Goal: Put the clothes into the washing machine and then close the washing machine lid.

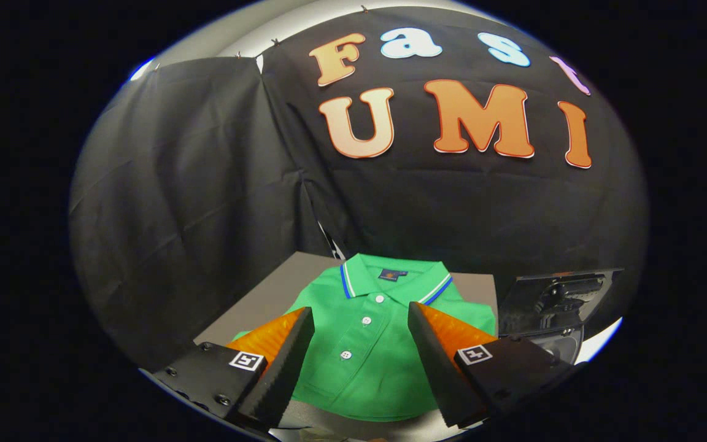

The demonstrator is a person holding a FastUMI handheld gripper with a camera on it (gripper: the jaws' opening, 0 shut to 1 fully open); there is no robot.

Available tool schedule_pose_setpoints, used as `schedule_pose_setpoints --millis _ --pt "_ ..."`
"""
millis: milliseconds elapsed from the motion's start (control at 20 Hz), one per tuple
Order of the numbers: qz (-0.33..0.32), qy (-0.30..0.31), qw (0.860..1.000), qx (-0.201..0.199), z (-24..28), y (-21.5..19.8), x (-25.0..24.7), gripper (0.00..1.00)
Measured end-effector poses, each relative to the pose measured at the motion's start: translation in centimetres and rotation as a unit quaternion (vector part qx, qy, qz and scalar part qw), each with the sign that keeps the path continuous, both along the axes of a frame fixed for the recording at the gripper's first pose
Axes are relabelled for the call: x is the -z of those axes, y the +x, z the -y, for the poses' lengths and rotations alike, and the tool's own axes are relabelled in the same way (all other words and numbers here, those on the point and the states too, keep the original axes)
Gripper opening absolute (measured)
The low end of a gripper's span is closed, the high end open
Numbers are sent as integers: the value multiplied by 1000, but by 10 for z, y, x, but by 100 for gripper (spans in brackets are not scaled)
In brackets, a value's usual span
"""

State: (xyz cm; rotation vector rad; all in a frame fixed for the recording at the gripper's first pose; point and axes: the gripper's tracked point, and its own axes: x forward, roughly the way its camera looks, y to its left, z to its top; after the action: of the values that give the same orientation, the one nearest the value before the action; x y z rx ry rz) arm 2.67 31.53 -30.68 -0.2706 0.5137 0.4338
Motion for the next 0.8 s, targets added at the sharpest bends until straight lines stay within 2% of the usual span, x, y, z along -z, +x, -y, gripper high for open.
schedule_pose_setpoints --millis 400,700,800 --pt "-24 -48 998 17 -4 13 53 99" --pt "-47 -46 998 18 -3 19 70 95" --pt "-44 -44 998 6 -2 19 71 93"
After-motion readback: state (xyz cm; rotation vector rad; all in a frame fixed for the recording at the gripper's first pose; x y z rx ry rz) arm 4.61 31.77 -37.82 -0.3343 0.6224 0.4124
